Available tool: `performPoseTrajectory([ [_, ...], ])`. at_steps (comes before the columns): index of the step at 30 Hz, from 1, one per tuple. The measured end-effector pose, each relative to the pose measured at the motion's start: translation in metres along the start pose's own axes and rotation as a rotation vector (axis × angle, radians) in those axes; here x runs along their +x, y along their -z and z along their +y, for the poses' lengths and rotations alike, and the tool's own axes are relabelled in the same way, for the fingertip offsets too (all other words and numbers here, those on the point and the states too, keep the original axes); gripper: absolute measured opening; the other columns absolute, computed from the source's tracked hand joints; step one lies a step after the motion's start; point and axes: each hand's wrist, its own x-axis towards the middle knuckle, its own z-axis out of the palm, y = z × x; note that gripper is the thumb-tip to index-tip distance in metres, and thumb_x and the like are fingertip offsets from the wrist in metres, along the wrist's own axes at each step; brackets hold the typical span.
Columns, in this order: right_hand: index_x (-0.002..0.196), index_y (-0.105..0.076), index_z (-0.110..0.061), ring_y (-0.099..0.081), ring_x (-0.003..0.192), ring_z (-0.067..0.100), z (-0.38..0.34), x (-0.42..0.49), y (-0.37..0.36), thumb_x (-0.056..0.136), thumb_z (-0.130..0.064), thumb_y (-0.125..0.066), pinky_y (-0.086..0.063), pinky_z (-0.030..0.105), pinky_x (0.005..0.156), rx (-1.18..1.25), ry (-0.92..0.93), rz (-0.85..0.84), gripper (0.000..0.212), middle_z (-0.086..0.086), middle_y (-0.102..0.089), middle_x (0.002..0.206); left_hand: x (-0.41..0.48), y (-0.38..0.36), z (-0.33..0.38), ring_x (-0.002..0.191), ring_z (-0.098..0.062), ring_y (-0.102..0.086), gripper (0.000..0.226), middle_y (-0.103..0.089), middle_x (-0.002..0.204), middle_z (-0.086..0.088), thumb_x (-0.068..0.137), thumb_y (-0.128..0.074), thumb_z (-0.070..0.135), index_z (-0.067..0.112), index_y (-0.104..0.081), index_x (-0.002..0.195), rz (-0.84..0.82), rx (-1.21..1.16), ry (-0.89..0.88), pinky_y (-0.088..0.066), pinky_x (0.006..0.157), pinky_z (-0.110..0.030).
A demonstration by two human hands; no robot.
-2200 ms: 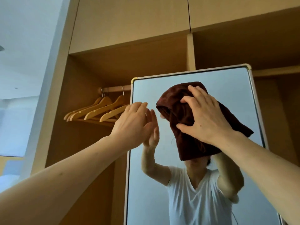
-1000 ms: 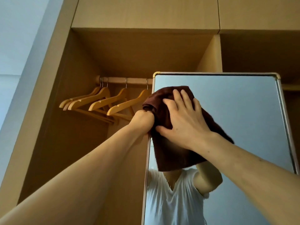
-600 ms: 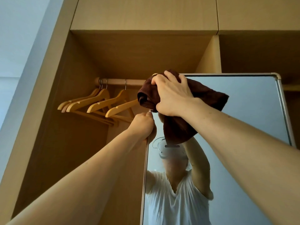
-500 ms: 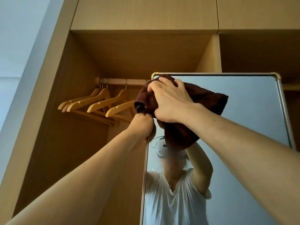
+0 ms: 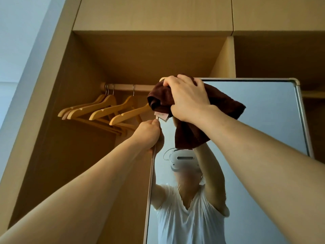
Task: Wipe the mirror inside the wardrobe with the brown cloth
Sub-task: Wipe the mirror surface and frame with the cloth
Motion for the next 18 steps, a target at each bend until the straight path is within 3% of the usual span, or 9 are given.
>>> performPoseTrajectory([
  [3, 0.129, -0.039, -0.026, -0.028, 0.135, 0.020, 0.013, -0.009, 0.005, 0.079, -0.012, -0.065, -0.018, 0.045, 0.112, 0.018, -0.071, 0.016, 0.058, -0.002, -0.047, 0.134, -0.001, 0.001, 0.000, 0.084, -0.018, -0.052, 0.041, -0.053, 0.091, -0.005, 0.105, -0.022, 0.032, 0.009, -0.046, 0.131, -0.016, -0.005, 0.003, -0.044, 0.075, -0.030],
  [7, 0.132, -0.036, -0.024, -0.023, 0.138, 0.022, 0.030, -0.025, 0.012, 0.078, -0.011, -0.064, -0.017, 0.047, 0.112, 0.043, -0.225, 0.040, 0.062, 0.000, -0.041, 0.139, -0.004, 0.003, 0.001, 0.076, -0.016, -0.053, 0.027, -0.052, 0.083, -0.003, 0.105, -0.023, 0.032, 0.015, -0.045, 0.107, -0.008, -0.018, -0.012, -0.047, 0.077, -0.032],
  [11, 0.142, -0.022, -0.019, -0.011, 0.143, 0.029, 0.014, -0.031, 0.007, 0.081, -0.045, -0.060, -0.014, 0.057, 0.111, 0.055, -0.327, -0.018, 0.075, 0.007, -0.024, 0.151, -0.010, 0.009, 0.002, 0.083, -0.021, -0.060, 0.028, -0.058, 0.093, -0.010, 0.105, -0.027, 0.034, 0.016, -0.048, 0.101, -0.026, -0.044, 0.003, -0.054, 0.084, -0.038],
  [13, 0.145, -0.015, -0.020, -0.006, 0.144, 0.032, -0.001, -0.041, -0.001, 0.084, -0.054, -0.053, -0.013, 0.058, 0.111, 0.038, -0.314, -0.021, 0.080, 0.009, -0.015, 0.155, -0.014, 0.011, 0.004, 0.094, -0.026, -0.063, 0.034, -0.064, 0.100, -0.012, 0.104, -0.029, 0.036, 0.016, -0.055, 0.095, -0.030, -0.085, 0.004, -0.055, 0.086, -0.041],
  [15, 0.146, -0.013, -0.020, -0.005, 0.144, 0.034, -0.016, -0.065, -0.015, 0.088, -0.049, -0.052, -0.014, 0.058, 0.111, -0.019, -0.238, -0.019, 0.076, 0.012, -0.012, 0.156, -0.016, 0.011, 0.004, 0.090, -0.026, -0.063, 0.033, -0.064, 0.098, -0.013, 0.103, -0.032, 0.032, 0.013, -0.059, 0.095, -0.020, -0.128, 0.000, -0.055, 0.087, -0.044],
  [18, 0.145, -0.026, -0.013, -0.021, 0.140, 0.040, -0.036, -0.114, -0.034, 0.087, -0.042, -0.058, -0.025, 0.059, 0.107, -0.041, -0.180, 0.019, 0.073, 0.021, -0.028, 0.151, -0.019, 0.012, 0.003, 0.078, -0.023, -0.060, 0.029, -0.062, 0.092, -0.012, 0.101, -0.036, 0.023, 0.010, -0.061, 0.099, -0.007, -0.189, 0.013, -0.055, 0.080, -0.044],
])
